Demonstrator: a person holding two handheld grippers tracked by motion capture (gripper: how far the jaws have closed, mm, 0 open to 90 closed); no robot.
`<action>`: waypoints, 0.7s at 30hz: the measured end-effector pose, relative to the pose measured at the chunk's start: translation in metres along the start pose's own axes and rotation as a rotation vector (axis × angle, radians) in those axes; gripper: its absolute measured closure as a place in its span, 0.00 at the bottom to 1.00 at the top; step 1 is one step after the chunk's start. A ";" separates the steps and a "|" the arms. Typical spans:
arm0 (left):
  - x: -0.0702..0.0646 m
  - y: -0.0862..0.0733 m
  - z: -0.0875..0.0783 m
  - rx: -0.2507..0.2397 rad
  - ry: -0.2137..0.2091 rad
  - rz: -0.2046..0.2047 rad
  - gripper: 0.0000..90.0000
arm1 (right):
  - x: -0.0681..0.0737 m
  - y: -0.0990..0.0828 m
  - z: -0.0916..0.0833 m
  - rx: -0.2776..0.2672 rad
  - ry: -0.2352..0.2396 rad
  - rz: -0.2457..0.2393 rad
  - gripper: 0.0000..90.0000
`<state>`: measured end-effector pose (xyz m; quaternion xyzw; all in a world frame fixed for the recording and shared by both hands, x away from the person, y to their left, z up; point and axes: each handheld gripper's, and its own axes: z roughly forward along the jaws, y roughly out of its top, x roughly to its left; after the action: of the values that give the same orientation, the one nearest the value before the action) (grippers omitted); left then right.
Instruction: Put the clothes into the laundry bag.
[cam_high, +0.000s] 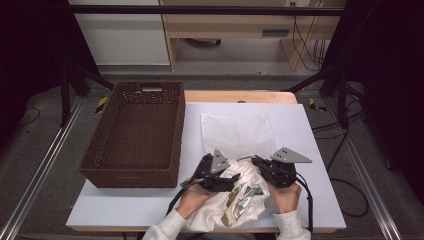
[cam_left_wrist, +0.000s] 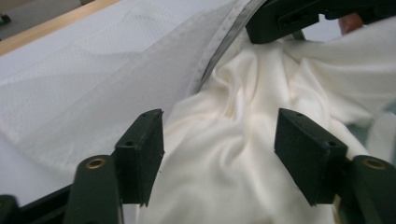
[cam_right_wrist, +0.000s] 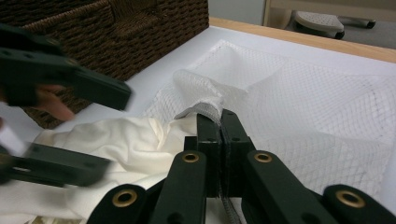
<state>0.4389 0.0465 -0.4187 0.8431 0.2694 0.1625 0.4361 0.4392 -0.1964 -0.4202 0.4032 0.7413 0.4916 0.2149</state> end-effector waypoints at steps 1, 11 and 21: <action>0.003 -0.007 -0.006 0.014 0.001 -0.002 0.33 | 0.000 0.000 0.000 0.001 -0.002 -0.002 0.99; 0.008 -0.035 0.011 0.080 -0.068 -0.061 0.62 | 0.001 -0.001 0.004 0.014 -0.005 -0.001 0.99; -0.033 0.001 -0.003 -0.088 -0.084 0.078 0.83 | 0.003 -0.005 0.011 0.005 0.043 0.012 0.99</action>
<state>0.4109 0.0285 -0.4171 0.8392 0.2104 0.1554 0.4769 0.4437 -0.1887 -0.4288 0.3975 0.7445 0.4995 0.1953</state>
